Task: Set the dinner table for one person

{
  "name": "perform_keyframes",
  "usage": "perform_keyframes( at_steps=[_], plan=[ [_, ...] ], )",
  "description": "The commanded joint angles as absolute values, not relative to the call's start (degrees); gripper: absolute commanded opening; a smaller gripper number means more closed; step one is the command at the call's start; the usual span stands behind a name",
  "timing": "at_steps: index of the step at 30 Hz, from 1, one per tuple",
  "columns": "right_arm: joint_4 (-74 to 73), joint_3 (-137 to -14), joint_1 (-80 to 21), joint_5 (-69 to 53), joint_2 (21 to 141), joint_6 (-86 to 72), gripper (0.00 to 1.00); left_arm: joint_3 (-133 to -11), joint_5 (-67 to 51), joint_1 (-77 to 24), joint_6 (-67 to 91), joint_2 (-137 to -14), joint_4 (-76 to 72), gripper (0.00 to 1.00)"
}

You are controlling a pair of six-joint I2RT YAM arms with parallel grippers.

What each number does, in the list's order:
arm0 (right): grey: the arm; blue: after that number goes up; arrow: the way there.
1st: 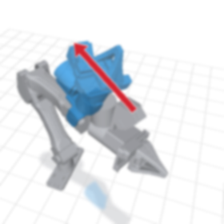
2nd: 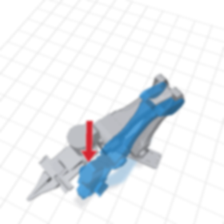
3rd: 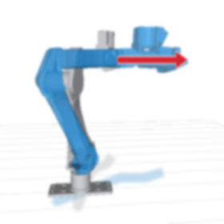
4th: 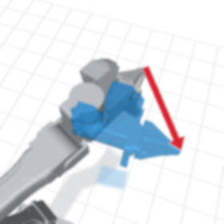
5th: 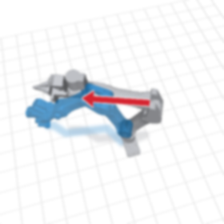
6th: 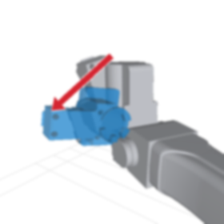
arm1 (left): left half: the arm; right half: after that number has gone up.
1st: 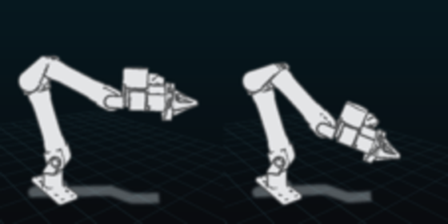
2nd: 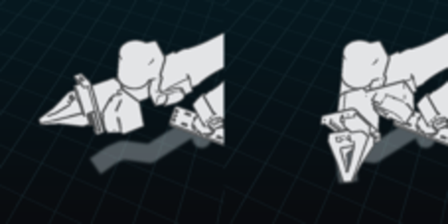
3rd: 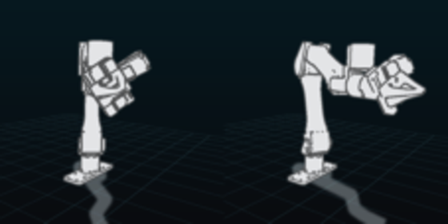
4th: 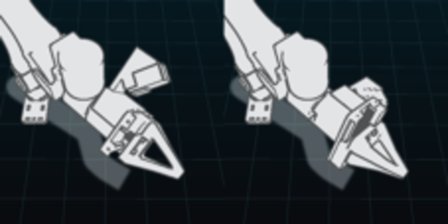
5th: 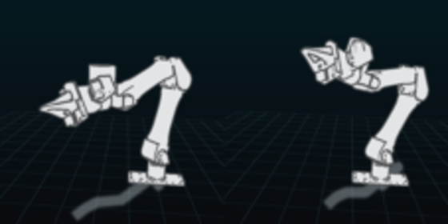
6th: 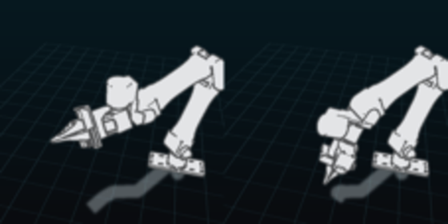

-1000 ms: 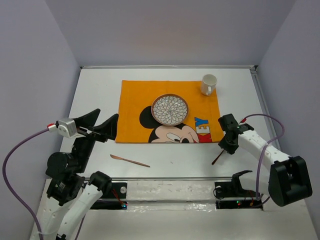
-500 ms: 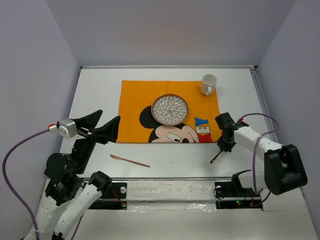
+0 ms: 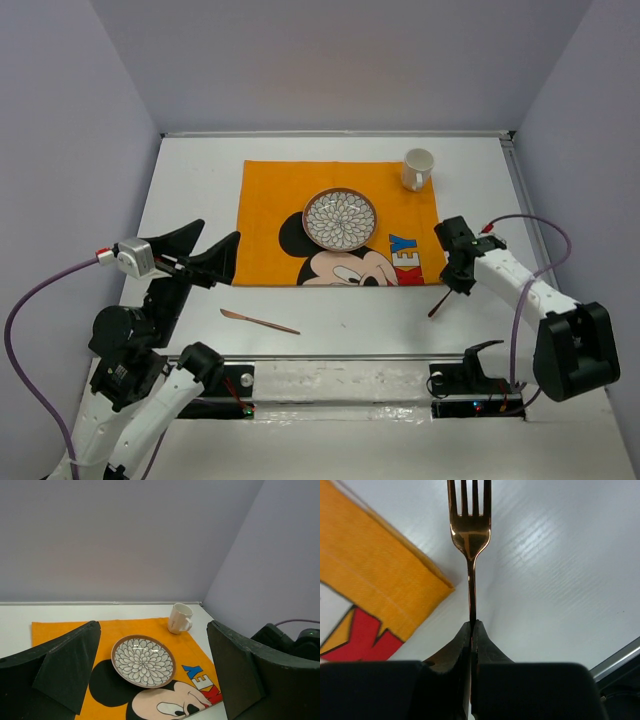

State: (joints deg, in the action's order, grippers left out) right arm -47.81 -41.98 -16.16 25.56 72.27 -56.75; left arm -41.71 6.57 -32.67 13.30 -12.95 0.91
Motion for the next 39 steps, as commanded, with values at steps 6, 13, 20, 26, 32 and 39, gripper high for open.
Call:
perform_keyframes(
  at_steps=[6,13,20,26,32,39],
  plan=[
    [-44.23,-55.10,-17.21,21.98,63.02,-44.31,0.00,-42.28,6.68,-31.47,12.57,-13.88,-2.11,0.99],
    [-32.01,-68.62,-36.90,24.35,79.25,-41.75,0.00,-42.19,6.94,-29.27,12.57,-15.73,-1.93,0.99],
    [-23.65,-92.26,-45.18,22.25,104.83,-38.32,0.00,-41.92,8.70,-28.39,12.39,-17.84,-1.58,0.99],
    [-23.03,-108.09,-48.16,17.41,122.42,-39.89,0.00,-41.66,8.79,-28.21,12.22,-19.25,-1.76,0.99],
    [-23.20,-116.78,-49.31,15.12,131.03,-39.91,0.00,-41.66,7.82,-28.21,12.39,-19.77,-1.84,0.99],
    [-24.17,-118.74,-49.31,13.36,135.17,-41.92,0.00,-41.66,7.74,-28.13,12.39,-20.21,-1.85,0.99]
  ],
)
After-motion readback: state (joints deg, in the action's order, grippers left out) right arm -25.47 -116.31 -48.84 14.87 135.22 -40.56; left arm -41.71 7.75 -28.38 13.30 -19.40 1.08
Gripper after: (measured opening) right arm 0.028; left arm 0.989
